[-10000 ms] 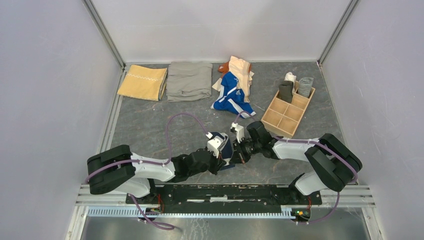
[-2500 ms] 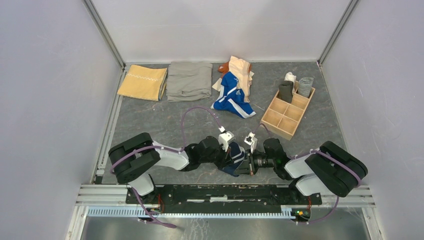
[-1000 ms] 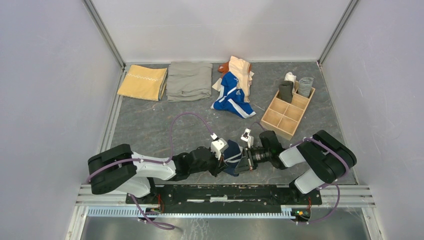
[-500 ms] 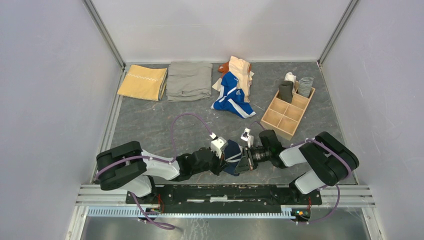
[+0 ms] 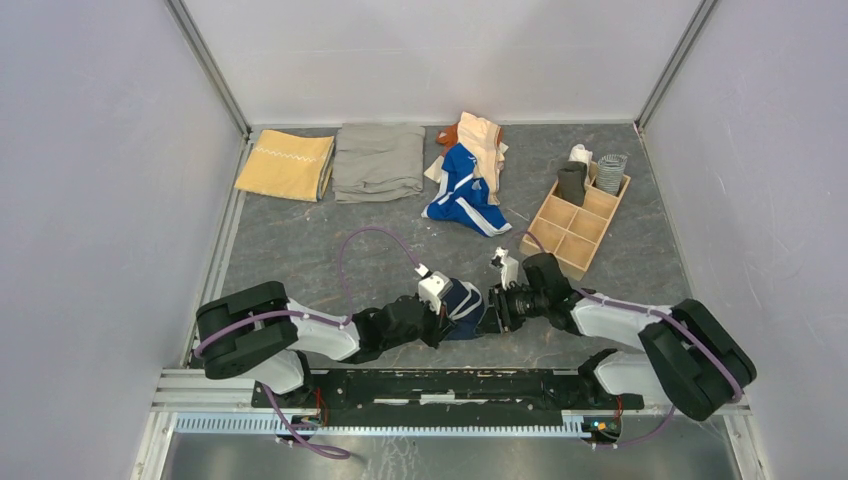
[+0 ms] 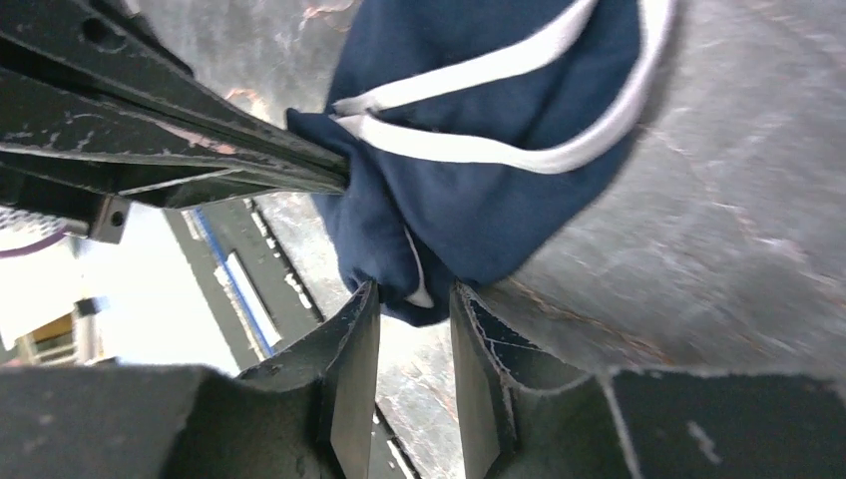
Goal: Roll the underwear
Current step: Roll the underwear to the center of the board.
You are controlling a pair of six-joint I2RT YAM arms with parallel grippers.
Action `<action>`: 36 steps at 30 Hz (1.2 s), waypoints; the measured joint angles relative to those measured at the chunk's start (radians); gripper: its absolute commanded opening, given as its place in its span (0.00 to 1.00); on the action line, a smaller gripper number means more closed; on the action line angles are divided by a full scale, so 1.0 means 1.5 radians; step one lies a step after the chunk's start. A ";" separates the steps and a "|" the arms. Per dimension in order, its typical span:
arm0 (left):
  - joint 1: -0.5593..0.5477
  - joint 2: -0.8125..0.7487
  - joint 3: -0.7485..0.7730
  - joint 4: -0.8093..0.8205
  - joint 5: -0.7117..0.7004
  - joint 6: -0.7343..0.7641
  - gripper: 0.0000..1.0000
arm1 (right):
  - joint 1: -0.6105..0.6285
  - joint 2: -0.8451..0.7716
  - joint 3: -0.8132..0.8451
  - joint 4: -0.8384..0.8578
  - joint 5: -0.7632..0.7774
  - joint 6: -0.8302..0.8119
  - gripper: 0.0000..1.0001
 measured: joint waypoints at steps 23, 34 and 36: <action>0.007 0.000 -0.007 0.011 -0.003 -0.001 0.02 | 0.034 -0.141 0.064 -0.130 0.097 -0.080 0.36; 0.008 0.000 -0.007 0.010 -0.001 -0.001 0.02 | 0.129 -0.102 0.080 -0.133 0.207 -0.088 0.47; 0.008 0.000 -0.007 0.010 0.000 -0.001 0.02 | 0.134 -0.099 0.087 -0.137 0.226 -0.089 0.47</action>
